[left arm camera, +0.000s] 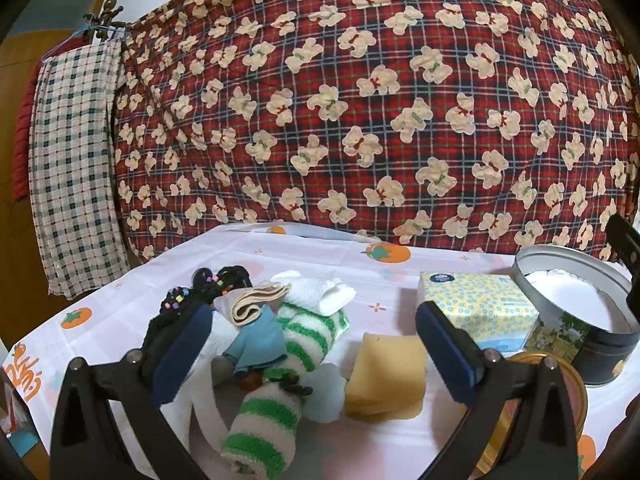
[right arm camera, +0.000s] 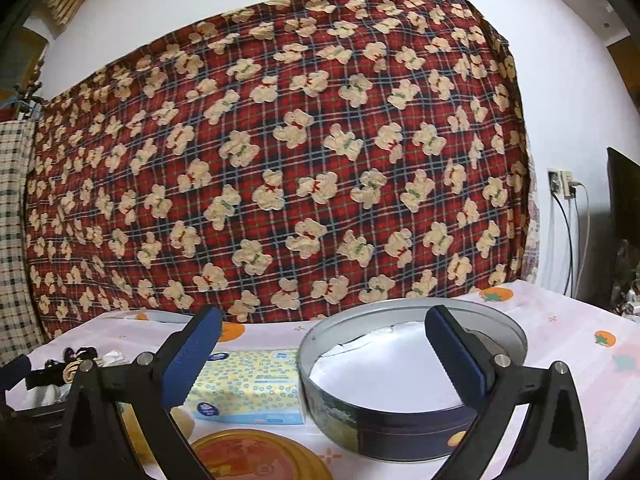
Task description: Organize soft objects
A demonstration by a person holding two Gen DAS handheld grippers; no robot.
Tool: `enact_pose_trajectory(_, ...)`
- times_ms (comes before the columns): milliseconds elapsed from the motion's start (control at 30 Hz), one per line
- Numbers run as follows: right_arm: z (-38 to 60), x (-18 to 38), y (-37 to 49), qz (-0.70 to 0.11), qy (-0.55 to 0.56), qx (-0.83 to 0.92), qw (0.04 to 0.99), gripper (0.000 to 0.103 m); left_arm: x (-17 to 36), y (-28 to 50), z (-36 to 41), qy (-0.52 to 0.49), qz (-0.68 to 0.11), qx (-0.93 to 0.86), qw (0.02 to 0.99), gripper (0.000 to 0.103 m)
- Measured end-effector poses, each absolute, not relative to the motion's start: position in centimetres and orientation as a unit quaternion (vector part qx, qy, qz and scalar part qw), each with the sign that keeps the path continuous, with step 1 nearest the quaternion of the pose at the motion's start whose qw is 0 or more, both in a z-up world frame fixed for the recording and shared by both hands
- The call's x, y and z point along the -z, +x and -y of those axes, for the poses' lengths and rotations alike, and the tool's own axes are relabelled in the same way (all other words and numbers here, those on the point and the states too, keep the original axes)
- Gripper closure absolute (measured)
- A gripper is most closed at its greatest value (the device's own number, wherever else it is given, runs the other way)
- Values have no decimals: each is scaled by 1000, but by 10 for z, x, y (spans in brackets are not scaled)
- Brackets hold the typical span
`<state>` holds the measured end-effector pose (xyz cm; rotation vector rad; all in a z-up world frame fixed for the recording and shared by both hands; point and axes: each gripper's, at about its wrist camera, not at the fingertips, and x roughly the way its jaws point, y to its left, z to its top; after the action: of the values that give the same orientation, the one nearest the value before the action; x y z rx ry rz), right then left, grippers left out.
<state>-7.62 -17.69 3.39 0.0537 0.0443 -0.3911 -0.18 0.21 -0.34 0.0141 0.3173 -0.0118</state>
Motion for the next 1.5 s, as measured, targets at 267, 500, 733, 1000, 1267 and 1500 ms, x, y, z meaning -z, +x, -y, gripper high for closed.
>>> enact_pose_trajectory(267, 162, -33, -77, -11, 4, 163, 986, 0, 4, -12, -18, -10, -171, 3, 985, 0)
enact_pose_trajectory(500, 155, -32, -76, -9, -5, 142, 990, 0, 3, -15, -38, -10, -170, -25, 985, 0)
enact_pose_trajectory(733, 150, -29, -73, -21, -11, 129, 991, 0, 4, -14, -57, -21, -177, -37, 983, 0)
enact_pose_trajectory(1000, 138, -26, -71, -24, -31, 102, 994, 0, 6, -13, -77, -31, -187, -50, 981, 0)
enact_pose_trajectory(1267, 131, -25, -71, -28, -37, 75, 996, 1, 8, -13, -96, -35, -197, -70, 977, 0)
enact_pose_trajectory(1500, 109, -17, -66, -83, -25, 5, 996, 1, 13, -13, -118, -37, -210, -96, 972, 0)
